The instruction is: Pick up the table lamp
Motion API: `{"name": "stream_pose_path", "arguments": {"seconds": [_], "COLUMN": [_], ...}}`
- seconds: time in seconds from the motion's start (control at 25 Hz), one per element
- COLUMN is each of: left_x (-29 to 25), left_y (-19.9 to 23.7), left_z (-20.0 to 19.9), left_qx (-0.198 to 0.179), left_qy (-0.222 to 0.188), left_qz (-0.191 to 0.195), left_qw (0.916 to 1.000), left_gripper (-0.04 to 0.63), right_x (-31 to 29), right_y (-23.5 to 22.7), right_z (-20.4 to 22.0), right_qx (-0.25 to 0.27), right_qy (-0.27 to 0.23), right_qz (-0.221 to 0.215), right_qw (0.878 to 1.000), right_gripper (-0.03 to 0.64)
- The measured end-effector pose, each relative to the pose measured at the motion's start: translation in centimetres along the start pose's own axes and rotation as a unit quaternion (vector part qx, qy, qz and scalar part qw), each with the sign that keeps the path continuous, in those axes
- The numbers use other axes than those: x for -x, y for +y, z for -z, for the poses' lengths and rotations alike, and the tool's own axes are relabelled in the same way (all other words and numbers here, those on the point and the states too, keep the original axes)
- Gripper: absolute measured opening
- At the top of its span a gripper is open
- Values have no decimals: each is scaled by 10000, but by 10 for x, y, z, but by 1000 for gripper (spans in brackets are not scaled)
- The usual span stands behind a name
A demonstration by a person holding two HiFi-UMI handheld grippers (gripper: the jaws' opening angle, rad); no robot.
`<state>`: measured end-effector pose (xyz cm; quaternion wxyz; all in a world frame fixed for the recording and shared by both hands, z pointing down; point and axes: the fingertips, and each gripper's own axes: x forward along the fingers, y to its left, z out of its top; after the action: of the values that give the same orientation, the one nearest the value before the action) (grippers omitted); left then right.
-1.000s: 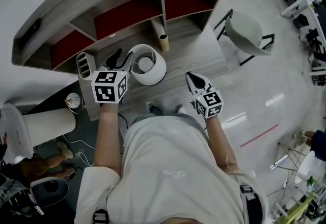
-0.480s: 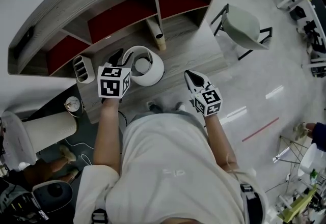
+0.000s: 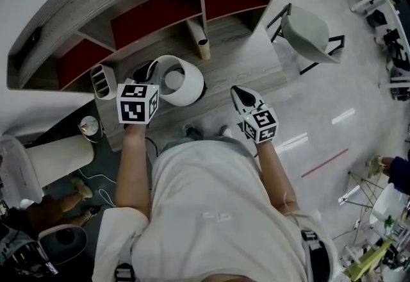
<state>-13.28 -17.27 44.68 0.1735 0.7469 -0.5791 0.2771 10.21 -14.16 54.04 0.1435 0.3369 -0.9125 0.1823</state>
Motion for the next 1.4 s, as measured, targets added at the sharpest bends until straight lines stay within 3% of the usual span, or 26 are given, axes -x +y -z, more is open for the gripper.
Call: {"name": "stream_pose_path", "arguments": {"seconds": [0.32, 0.48, 0.68, 1.16, 1.4], "left_x": [13, 20, 31, 46, 46], "left_y": [29, 44, 77, 137, 161], "left_z": [15, 25, 44, 90, 111], "left_qx": [46, 264, 619, 1349, 1548], "left_qy": [-138, -348, -453, -647, -655], "left_qz": [11, 189, 138, 296, 443], "left_qw": [9999, 9989, 9970, 9883, 9848], "left_gripper": [35, 34, 34, 32, 31], "right_x": [-23, -40, -67, -146, -187], "right_y": [14, 28, 46, 98, 128], "right_z": [6, 12, 18, 47, 64], "right_qx": [37, 127, 286, 917, 1572], "right_qy": [156, 277, 419, 874, 1300], "right_qz": [-220, -484, -713, -1369, -1606], "right_qw": [9996, 9984, 9962, 9824, 9657], "right_gripper": [29, 30, 46, 218, 278]}}
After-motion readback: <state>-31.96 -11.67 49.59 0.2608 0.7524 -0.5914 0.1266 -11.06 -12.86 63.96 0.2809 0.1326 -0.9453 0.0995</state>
